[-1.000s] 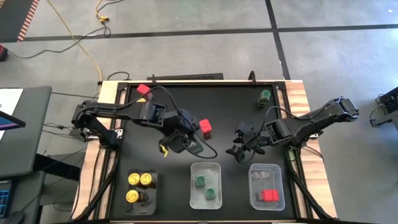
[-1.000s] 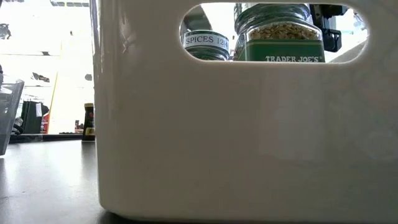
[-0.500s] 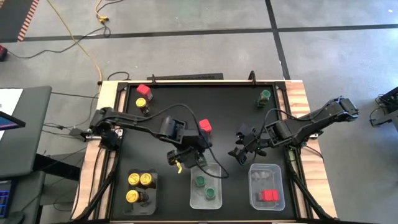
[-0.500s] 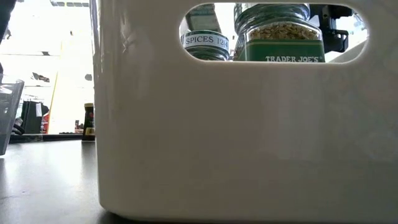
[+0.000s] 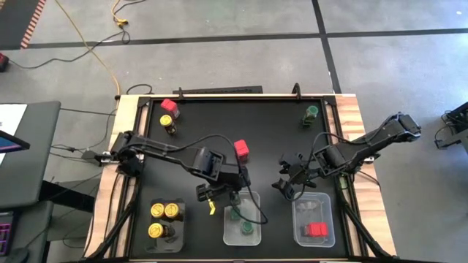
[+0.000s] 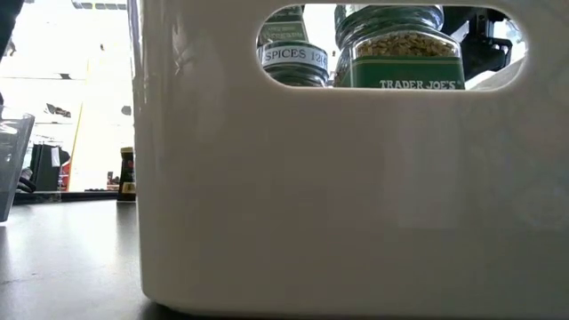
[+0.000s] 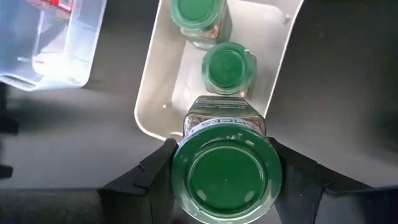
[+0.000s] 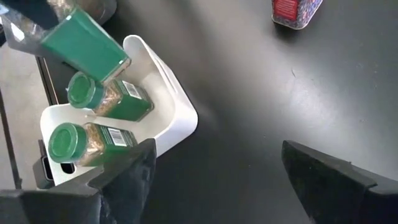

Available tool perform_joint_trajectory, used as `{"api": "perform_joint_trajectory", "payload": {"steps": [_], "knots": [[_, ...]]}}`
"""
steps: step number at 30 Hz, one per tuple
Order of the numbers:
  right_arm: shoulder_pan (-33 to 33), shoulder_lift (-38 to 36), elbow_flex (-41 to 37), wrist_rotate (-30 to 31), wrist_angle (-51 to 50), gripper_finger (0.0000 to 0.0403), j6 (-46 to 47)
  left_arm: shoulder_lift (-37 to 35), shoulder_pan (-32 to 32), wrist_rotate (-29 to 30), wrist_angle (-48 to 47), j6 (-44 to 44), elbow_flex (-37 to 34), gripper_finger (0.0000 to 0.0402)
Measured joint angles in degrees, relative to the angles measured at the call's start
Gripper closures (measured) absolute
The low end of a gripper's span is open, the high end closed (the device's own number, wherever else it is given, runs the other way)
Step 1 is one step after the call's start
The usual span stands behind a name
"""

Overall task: Sort spices by type
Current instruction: Put the left green seasoning bottle into the white bin

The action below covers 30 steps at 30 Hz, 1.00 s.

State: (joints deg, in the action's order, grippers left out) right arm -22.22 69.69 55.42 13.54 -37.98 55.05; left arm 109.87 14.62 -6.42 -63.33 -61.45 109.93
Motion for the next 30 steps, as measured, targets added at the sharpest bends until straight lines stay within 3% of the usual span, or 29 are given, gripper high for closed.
{"api": "perform_joint_trajectory", "payload": {"steps": [16,30], "knots": [[0.0,0.0,0.0,0.0,-0.7,0.0029,0.1,0.2,0.4,-0.2,2.0,-0.9,-3.5,0.0202],[-0.7,0.0,0.0,0.0,-0.9,0.0029,2.4,5.2,1.0,-2.3,2.7,-5.5,-3.4,0.0201]]}}
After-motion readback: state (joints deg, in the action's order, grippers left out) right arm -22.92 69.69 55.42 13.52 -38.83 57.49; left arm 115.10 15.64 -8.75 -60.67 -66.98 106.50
